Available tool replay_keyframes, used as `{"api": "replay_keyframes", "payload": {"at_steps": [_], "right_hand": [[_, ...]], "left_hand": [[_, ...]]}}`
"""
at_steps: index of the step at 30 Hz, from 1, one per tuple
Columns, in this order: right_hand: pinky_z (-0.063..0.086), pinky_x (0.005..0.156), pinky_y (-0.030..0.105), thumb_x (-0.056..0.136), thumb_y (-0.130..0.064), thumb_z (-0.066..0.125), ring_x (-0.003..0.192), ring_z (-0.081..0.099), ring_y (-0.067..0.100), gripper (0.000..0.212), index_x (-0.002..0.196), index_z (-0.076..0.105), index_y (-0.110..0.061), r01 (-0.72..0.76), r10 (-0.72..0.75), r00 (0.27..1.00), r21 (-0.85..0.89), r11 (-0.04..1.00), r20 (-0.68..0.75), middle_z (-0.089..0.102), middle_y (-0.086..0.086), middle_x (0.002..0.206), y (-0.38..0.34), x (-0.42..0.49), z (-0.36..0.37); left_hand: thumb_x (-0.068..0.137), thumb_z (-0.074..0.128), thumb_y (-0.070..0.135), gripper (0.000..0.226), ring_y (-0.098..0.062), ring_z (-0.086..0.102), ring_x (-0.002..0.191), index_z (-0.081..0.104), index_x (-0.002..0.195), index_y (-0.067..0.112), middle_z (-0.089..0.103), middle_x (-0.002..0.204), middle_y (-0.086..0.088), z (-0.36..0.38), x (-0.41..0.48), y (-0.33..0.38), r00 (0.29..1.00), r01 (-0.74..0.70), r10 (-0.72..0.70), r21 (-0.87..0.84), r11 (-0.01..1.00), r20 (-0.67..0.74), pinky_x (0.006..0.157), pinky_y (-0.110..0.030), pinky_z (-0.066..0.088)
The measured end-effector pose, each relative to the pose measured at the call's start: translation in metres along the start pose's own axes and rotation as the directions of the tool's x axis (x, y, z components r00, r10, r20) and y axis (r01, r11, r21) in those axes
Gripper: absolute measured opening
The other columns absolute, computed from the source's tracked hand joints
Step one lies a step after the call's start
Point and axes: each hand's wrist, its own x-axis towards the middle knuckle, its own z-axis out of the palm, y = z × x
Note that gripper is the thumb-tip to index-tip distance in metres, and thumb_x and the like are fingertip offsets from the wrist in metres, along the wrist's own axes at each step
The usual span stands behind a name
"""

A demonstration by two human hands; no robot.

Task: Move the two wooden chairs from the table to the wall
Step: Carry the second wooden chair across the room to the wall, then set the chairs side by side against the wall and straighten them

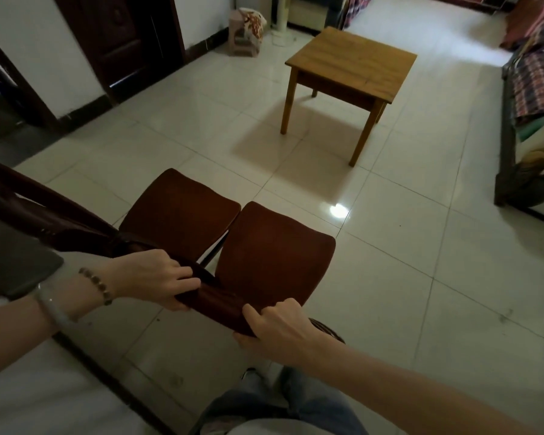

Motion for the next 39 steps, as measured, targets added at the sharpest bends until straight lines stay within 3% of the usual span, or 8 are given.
{"api": "replay_keyframes", "payload": {"at_steps": [5, 8, 17, 20, 25, 31, 36, 39], "right_hand": [[0.030, 0.046, 0.022, 0.097, -0.047, 0.031, 0.050, 0.049, 0.020, 0.048, 0.116, 0.044, -0.004, 0.015, -0.015, 1.000, -0.020, 1.000, 0.008, 0.056, 0.007, 0.069, -0.022, -0.004, 0.004], [0.037, 0.049, 0.025, 0.096, -0.048, 0.033, 0.052, 0.055, 0.022, 0.047, 0.112, 0.045, -0.006, 0.007, -0.007, 1.000, -0.030, 1.000, 0.002, 0.061, 0.008, 0.072, -0.028, -0.006, 0.006], [0.055, 0.062, 0.035, 0.091, -0.060, 0.034, 0.067, 0.061, 0.019, 0.051, 0.118, 0.048, -0.019, -0.035, 0.037, 0.999, 0.115, 0.993, -0.016, 0.064, 0.003, 0.089, -0.004, -0.016, -0.002], [0.056, 0.068, 0.035, 0.092, -0.058, 0.036, 0.079, 0.063, 0.018, 0.052, 0.130, 0.042, -0.023, -0.041, 0.056, 0.992, 0.133, 0.990, -0.111, 0.065, 0.003, 0.101, 0.019, -0.022, -0.015], [0.037, 0.106, 0.043, 0.090, -0.052, 0.049, 0.130, 0.043, 0.024, 0.061, 0.141, 0.036, -0.021, 0.013, 0.036, 0.964, 0.181, 0.983, -0.263, 0.043, 0.008, 0.144, 0.066, -0.032, -0.052], [0.009, 0.114, 0.038, 0.081, -0.059, 0.055, 0.143, 0.005, 0.017, 0.086, 0.147, 0.010, -0.028, 0.109, 0.004, 0.927, 0.278, 0.954, -0.375, 0.006, 0.001, 0.157, 0.152, -0.058, -0.108], [0.020, 0.113, 0.036, 0.078, -0.059, 0.059, 0.143, 0.014, 0.010, 0.088, 0.145, 0.009, -0.032, 0.304, 0.103, 0.787, 0.527, 0.794, -0.609, 0.013, -0.003, 0.156, 0.237, -0.108, -0.150], [0.020, 0.115, 0.038, 0.080, -0.050, 0.063, 0.143, 0.015, 0.015, 0.088, 0.146, 0.011, -0.023, 0.446, 0.159, 0.695, 0.593, 0.670, -0.702, 0.014, 0.006, 0.156, 0.281, -0.134, -0.171]], "left_hand": [[0.090, 0.040, 0.052, 0.045, -0.003, 0.057, 0.045, 0.065, 0.095, 0.016, 0.064, 0.066, 0.007, -0.004, -0.014, 0.017, 0.999, 0.003, -0.003, 0.000, 1.000, 0.038, 0.033, -0.017, 0.041], [0.088, 0.041, 0.053, 0.044, -0.003, 0.057, 0.046, 0.066, 0.094, 0.017, 0.064, 0.067, 0.006, -0.008, -0.017, 0.021, 0.998, 0.049, -0.048, -0.024, 0.999, 0.045, 0.034, -0.017, 0.042], [0.091, 0.023, 0.067, 0.067, -0.003, 0.063, 0.064, 0.071, 0.095, 0.020, 0.069, 0.079, 0.010, -0.022, -0.008, 0.056, 0.887, 0.456, -0.460, -0.213, 0.864, 0.036, 0.051, -0.018, 0.052], [0.093, 0.023, 0.063, 0.069, -0.014, 0.069, 0.085, 0.070, 0.099, 0.013, 0.071, 0.095, -0.001, -0.036, 0.011, 0.059, 0.771, 0.608, -0.636, -0.247, 0.755, -0.046, 0.071, -0.023, 0.054], [0.092, 0.026, 0.062, 0.073, -0.028, 0.053, 0.120, 0.060, 0.120, 0.003, 0.061, 0.124, -0.014, -0.060, 0.049, 0.058, 0.603, 0.778, -0.794, -0.159, 0.608, -0.082, 0.105, -0.034, 0.033], [0.085, 0.025, 0.073, 0.087, -0.023, 0.024, 0.138, 0.032, 0.142, 0.007, 0.035, 0.147, -0.015, -0.100, 0.123, 0.037, 0.406, 0.881, -0.894, -0.176, 0.438, -0.192, 0.113, -0.035, 0.011], [0.083, 0.026, 0.076, 0.081, -0.009, 0.013, 0.143, 0.011, 0.148, 0.030, 0.014, 0.155, 0.019, -0.114, 0.221, 0.026, 0.124, 0.631, -0.903, -0.670, 0.391, -0.411, 0.115, -0.022, 0.011], [0.086, 0.029, 0.070, 0.063, -0.002, 0.019, 0.141, 0.017, 0.144, 0.047, 0.021, 0.152, 0.026, -0.118, 0.291, 0.022, -0.079, 0.382, -0.922, -0.866, 0.324, -0.379, 0.113, -0.022, 0.019]]}}
